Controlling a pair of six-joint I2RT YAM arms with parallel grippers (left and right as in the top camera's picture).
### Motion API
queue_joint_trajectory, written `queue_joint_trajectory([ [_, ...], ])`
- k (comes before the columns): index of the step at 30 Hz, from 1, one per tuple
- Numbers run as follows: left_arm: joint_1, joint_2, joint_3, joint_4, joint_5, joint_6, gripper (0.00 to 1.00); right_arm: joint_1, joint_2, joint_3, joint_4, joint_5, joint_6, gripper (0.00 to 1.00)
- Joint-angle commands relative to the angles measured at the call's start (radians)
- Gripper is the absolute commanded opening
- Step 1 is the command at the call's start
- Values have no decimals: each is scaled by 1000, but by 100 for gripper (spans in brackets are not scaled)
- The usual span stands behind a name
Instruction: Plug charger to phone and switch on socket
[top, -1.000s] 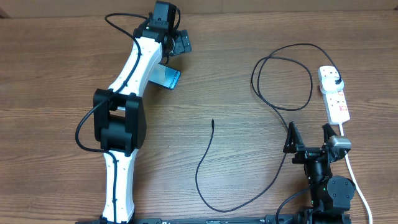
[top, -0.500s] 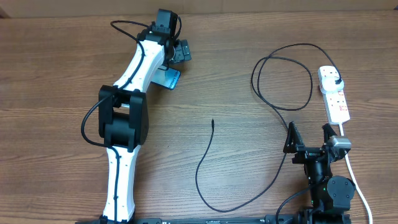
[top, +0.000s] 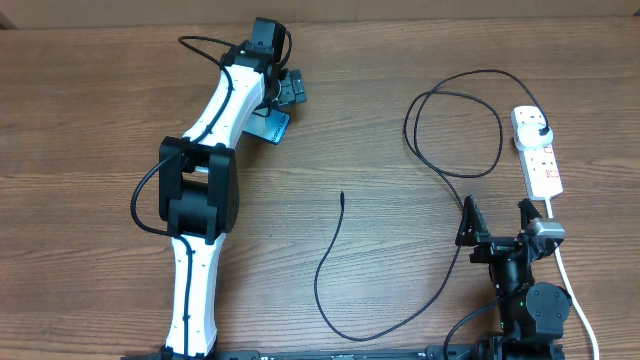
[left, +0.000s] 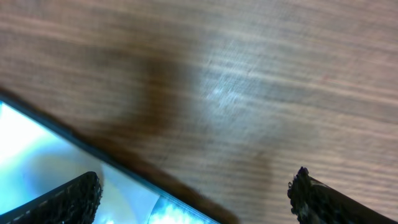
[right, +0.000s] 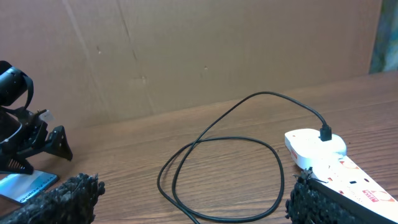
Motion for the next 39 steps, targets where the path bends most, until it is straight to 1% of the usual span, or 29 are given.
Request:
queue_joint_trajectory([
  [1, 2, 21, 9, -21, -6, 22, 100, 7, -9, -11, 4, 6, -5, 100],
  [15, 2, 22, 9, 119, -14, 23, 100, 7, -9, -11, 4, 6, -4, 100],
  [18, 2, 34, 9, 115, -13, 49, 100, 7, -9, -10, 4, 6, -5, 100],
  [34, 2, 39, 5, 114, -13, 48, 100, 7, -9, -11, 4, 6, -4, 100],
  [39, 2, 39, 2, 68, -18, 48, 100, 7, -9, -11, 4, 6, -4, 100],
])
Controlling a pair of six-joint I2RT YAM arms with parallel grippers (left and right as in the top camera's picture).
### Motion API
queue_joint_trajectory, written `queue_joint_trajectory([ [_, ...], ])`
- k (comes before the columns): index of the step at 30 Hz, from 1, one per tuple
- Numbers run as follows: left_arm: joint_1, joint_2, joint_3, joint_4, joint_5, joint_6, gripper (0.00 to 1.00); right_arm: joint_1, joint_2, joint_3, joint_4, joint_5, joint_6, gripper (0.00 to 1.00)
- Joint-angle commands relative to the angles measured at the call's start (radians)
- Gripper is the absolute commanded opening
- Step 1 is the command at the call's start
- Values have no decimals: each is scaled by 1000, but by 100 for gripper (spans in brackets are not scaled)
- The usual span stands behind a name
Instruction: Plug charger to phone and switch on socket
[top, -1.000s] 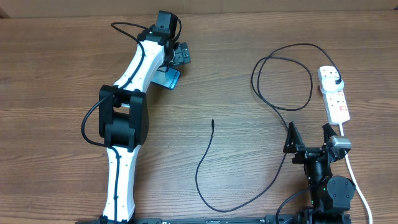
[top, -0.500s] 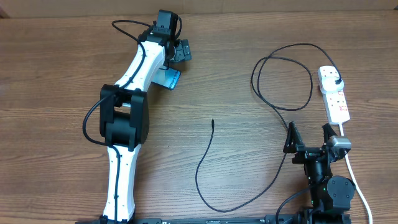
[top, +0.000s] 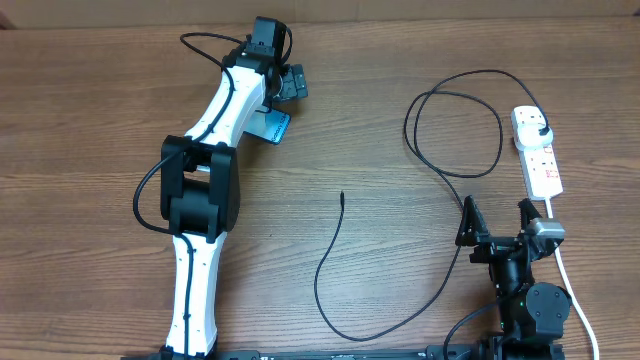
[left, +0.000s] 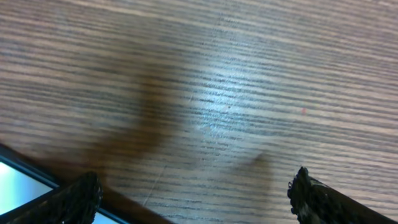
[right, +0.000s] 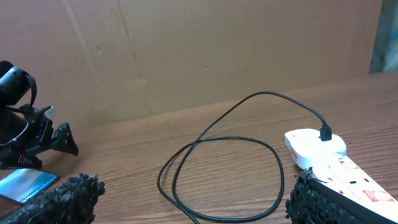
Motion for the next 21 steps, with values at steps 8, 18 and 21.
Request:
queue_joint_trajectory([
  [8, 2, 21, 3, -154, -53, 19, 100, 7, -9, -11, 3, 6, -4, 100],
  [18, 2, 21, 3, -338, -6, 19, 100, 7, -9, -11, 3, 6, -4, 100],
  [21, 2, 21, 3, -318, 126, -23, 100, 7, -9, -11, 3, 6, -4, 100],
])
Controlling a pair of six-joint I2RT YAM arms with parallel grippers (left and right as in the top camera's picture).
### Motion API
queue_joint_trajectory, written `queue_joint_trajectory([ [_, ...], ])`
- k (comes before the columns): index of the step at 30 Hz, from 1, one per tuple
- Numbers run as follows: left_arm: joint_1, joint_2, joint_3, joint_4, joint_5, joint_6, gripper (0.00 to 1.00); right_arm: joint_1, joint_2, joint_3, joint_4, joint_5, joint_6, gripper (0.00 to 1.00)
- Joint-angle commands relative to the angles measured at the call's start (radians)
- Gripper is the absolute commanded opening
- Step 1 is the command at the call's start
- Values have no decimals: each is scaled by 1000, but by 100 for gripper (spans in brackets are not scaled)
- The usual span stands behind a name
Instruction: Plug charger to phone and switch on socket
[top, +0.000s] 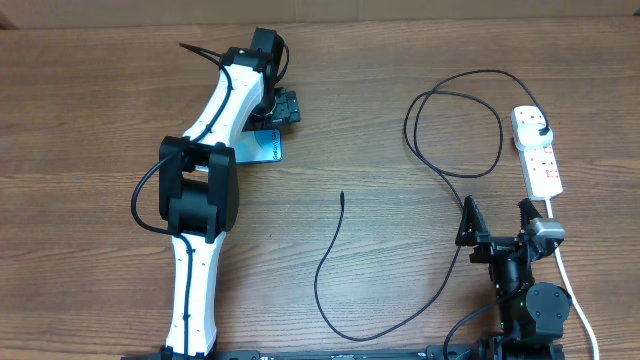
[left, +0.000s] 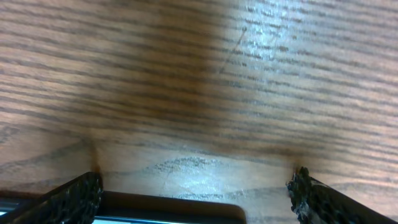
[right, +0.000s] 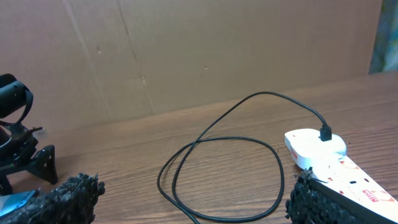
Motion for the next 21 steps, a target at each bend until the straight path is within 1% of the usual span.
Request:
queue_joint_trajectory([
  [1, -3, 21, -11, 16, 166, -69, 100, 7, -9, -10, 4, 6, -4, 100],
  [3, -3, 21, -11, 51, 223, -114, 100, 7, -9, -10, 4, 6, -4, 100],
  [4, -3, 21, -11, 77, 275, -153, 100, 7, -9, -11, 4, 6, -4, 100],
  [6, -4, 21, -11, 98, 327, -188, 100, 7, -9, -11, 4, 6, -4, 100],
  [9, -17, 21, -11, 89, 345, -214, 100, 7, -9, -11, 4, 6, -4, 100],
  [13, -44, 21, -11, 23, 317, -206, 100, 7, -9, -11, 4, 6, -4, 100],
  [15, -56, 21, -11, -30, 270, -206, 100, 7, -9, -10, 4, 6, -4, 100],
  [16, -62, 21, -11, -91, 229, -207, 100, 7, -9, -10, 4, 6, -4, 100],
  [21, -62, 21, -11, -197, 138, -220, 100, 7, -9, -11, 4, 6, -4, 100],
])
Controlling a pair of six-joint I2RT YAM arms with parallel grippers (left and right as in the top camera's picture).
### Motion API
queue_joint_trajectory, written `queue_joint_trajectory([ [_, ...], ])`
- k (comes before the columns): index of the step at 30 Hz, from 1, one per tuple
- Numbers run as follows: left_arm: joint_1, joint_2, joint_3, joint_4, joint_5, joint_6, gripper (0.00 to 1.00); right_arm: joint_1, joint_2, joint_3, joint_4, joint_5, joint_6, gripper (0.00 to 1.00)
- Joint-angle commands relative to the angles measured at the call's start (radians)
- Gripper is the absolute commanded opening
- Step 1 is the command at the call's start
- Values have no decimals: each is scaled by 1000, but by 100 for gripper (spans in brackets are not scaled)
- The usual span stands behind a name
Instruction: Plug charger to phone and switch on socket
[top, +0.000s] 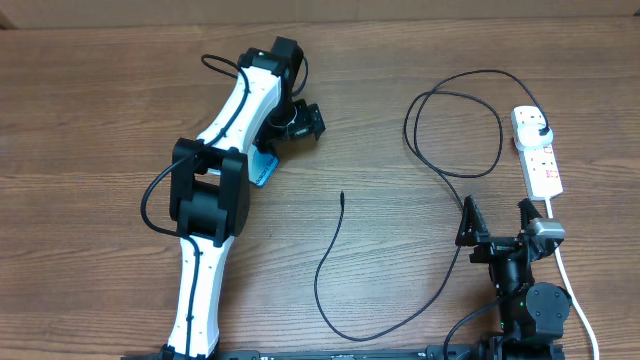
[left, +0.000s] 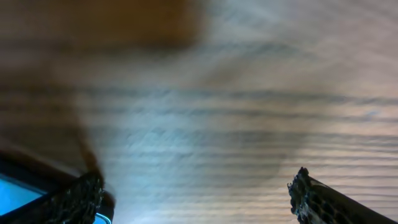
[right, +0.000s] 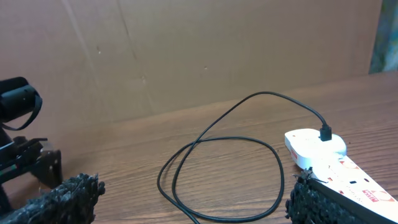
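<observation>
The phone, its screen blue, lies flat on the table and is mostly covered by the left arm; its corner shows at the lower left of the left wrist view. My left gripper is open low over bare wood just right of the phone. The black charger cable's free tip lies mid-table; its plug sits in the white power strip. My right gripper is open near the front edge.
The cable makes a loop left of the strip and a long curve toward the front. The strip's white lead runs past the right arm. A cardboard wall stands behind the table.
The left arm has swung right and toward the front, and the phone lies lower on the table, further under the arm. The right arm, cable and strip are unchanged.
The phone lay tilted near the table's back with my open left gripper over its right edge. Then the gripper stood just behind it. Then the phone lay squarer and nearer the front, and now nearer still. The right gripper stayed open and still.
</observation>
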Motion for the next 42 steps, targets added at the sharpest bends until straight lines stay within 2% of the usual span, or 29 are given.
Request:
queue_joint_trajectory([
  [1, 0, 30, -18, -57, -107, -49, 100, 7, -9, -11, 3, 6, -4, 100],
  [6, 0, 30, -18, -111, -154, -67, 100, 7, -9, -10, 3, 6, -4, 100],
  [13, 0, 28, 15, -75, -164, -58, 100, 7, -9, -10, 3, 6, -4, 100],
  [20, 0, 20, 291, -154, -173, -60, 100, 7, -9, -11, 3, 6, -4, 100],
  [24, 0, 20, 399, -281, -228, -207, 100, 7, -9, -10, 3, 6, -4, 100],
  [29, 0, 20, 406, -392, -255, -257, 100, 7, -9, -11, 3, 6, -4, 100],
  [36, 1, -2, 406, -452, -258, -212, 100, 7, -9, -11, 3, 6, -4, 100],
  [42, 0, -101, 406, -456, -267, -121, 100, 7, -9, -11, 3, 6, -4, 100],
])
